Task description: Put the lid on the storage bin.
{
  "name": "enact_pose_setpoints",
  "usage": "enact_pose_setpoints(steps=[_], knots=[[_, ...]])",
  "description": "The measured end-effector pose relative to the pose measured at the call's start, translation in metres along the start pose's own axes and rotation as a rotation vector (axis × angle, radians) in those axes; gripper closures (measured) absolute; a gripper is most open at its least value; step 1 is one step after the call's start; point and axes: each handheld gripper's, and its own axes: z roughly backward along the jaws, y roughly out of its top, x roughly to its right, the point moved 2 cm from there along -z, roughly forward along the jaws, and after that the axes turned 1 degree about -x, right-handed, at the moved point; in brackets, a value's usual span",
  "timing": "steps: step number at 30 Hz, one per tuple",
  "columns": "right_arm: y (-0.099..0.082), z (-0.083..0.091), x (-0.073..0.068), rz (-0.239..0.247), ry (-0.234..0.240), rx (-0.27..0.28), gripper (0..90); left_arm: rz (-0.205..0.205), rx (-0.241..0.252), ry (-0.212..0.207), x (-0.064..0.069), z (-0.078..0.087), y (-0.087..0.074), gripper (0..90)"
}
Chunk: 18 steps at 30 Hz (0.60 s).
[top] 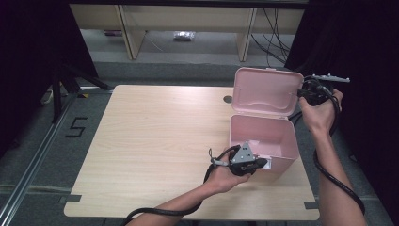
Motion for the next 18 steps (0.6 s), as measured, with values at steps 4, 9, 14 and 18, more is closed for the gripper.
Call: enact_pose_setpoints(steps=[4, 9, 14, 18], knots=[[-0.0006, 0.0012, -0.0004, 0.005, -0.002, 0.006, 89.9, 0.0, 0.001, 0.002, 0.0001, -0.0001, 0.0, 90.0], [-0.0021, 0.003, -0.0012, 0.004, -0.017, 0.005, 89.8, 0.0, -0.008, 0.01, 0.0001, 0.0005, 0.0003, 90.0], [-0.0037, 0.0039, -0.0015, 0.003, -0.016, 0.023, 89.9, -0.001, -0.006, 0.009, -0.0002, 0.0004, 0.0003, 90.0], [-0.0051, 0.0052, -0.0015, 0.002, -0.016, 0.029, 89.9, 0.0, -0.01, 0.013, -0.0003, 0.0008, 0.0005, 90.0]])
